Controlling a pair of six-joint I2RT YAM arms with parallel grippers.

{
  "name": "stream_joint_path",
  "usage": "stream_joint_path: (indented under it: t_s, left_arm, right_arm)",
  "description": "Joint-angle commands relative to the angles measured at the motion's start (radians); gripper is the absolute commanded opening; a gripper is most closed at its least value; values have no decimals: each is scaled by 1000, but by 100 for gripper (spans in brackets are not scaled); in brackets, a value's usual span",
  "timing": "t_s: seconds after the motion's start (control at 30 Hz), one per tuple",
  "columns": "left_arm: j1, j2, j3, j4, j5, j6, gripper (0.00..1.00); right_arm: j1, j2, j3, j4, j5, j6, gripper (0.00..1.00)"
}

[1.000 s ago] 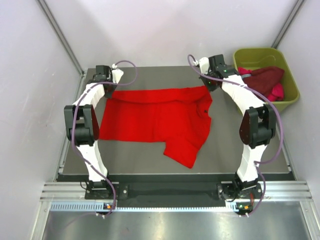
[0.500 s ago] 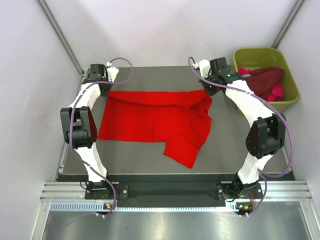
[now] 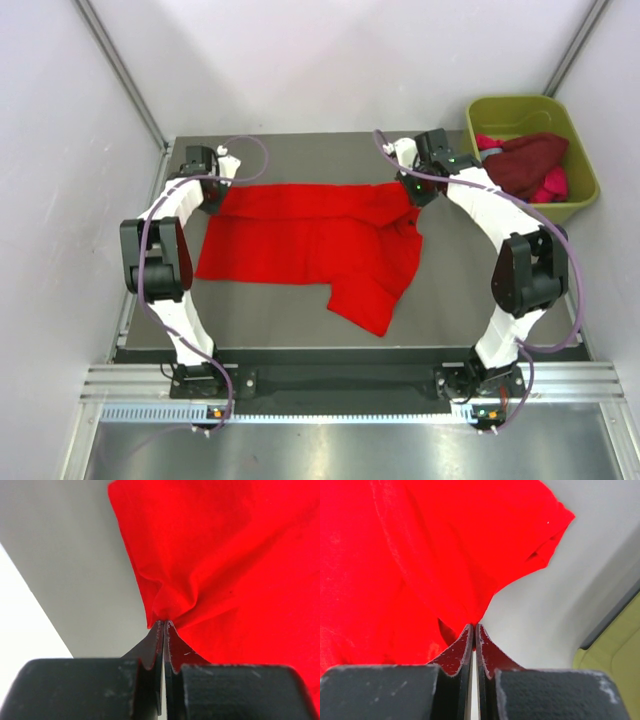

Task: Fold and stack the t-shirts
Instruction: Fold the tshirt

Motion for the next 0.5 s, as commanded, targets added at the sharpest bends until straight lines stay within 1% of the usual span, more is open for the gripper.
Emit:
stream_joint_path:
  t_s: [0.0,0.23,0.37,0.47]
  left_arm:
    - [2,-58,-24,10,0,-17,0]
    - [1,4,-4,4,-35,-61,0]
    - [2,27,-6,11,-85,-69,0]
    - [5,31,-10,8,-86,-73,1]
  right_arm:
    - [8,-29,-25,24,9,-3,0]
    - [8,13,-22,58,47,-12,0]
    - [8,46,-7,66,61,-22,0]
    - [8,56,-5,67,63,-20,0]
